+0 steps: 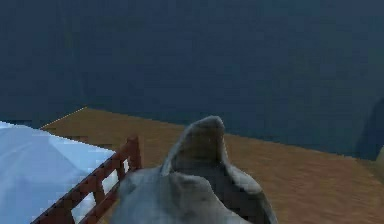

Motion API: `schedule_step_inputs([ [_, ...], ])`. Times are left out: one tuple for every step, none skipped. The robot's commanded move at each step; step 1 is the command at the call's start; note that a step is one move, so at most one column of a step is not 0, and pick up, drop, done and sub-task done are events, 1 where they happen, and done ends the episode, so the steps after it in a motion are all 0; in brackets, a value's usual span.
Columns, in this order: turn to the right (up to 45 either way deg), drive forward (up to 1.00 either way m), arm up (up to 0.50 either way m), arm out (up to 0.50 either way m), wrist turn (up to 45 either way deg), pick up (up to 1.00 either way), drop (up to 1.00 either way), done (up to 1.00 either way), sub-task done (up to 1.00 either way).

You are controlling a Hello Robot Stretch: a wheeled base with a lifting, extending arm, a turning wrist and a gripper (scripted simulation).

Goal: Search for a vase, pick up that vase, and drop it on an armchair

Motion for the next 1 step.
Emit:
schedule_step_inputs([
  [45.0, 0.00, 0.00, 0.00, 0.0, 0.00, 0.00, 0.00, 0.00],
])
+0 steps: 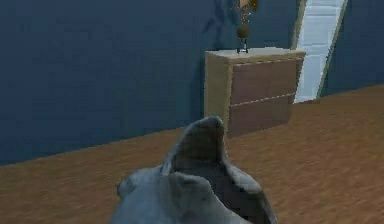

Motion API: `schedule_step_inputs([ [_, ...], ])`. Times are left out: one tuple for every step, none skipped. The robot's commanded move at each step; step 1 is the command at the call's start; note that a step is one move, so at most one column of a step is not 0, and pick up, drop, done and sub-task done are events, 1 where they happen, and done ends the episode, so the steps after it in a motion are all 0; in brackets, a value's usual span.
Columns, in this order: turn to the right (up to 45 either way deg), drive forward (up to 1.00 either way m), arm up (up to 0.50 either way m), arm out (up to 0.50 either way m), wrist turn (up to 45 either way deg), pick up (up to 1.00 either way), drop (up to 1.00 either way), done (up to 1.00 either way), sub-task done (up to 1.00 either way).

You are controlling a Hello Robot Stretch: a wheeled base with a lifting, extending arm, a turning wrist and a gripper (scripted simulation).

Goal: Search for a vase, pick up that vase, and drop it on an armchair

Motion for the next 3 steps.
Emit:
schedule_step_inputs([
  [45.0, 0.00, 0.00, 0.00, 0.0, 0.00, 0.00, 0.00, 0.00],
  [18.0, 0.00, 0.00, 0.00, 0.0, 0.00, 0.00, 0.00, 0.00],
  [0.0, 0.00, 0.00, 0.46, 0.0, 0.00, 0.00, 0.00, 0.00],
])
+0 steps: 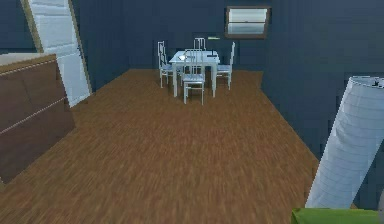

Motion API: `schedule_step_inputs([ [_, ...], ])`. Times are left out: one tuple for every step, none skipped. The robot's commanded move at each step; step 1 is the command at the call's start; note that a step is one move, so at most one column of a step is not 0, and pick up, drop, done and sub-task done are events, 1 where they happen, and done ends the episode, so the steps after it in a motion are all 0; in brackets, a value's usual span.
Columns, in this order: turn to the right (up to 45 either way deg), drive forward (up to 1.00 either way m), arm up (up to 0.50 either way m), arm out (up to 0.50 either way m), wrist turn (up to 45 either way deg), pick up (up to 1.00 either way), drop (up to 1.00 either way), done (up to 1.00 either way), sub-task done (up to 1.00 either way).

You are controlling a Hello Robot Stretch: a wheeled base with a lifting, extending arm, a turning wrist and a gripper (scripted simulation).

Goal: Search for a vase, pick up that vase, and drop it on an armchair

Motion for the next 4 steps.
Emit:
schedule_step_inputs([
  [0.0, 0.00, 0.00, 0.00, 45.0, 0.00, 0.00, 0.00, 0.00],
  [0.0, 0.00, 0.00, 0.00, 45.0, 0.00, 0.00, 0.00, 0.00],
  [0.0, 0.00, 0.00, 0.00, 6.0, 0.00, 0.00, 0.00, 0.00],
  [0.0, 0.00, -0.38, 0.00, 0.0, 0.00, 0.00, 0.00, 0.00],
])
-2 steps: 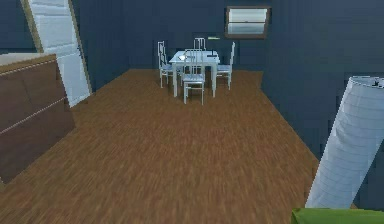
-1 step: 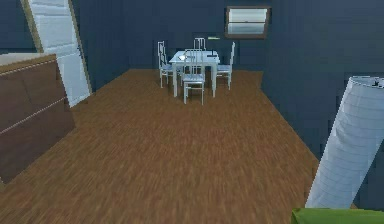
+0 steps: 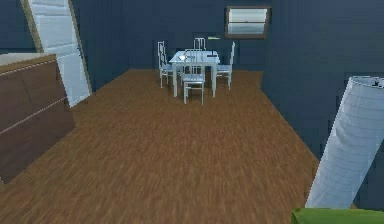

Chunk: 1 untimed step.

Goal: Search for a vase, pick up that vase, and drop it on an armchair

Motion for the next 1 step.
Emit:
schedule_step_inputs([
  [0.0, 0.00, -0.50, 0.00, 0.0, 0.00, 0.00, 0.00, 0.00],
])
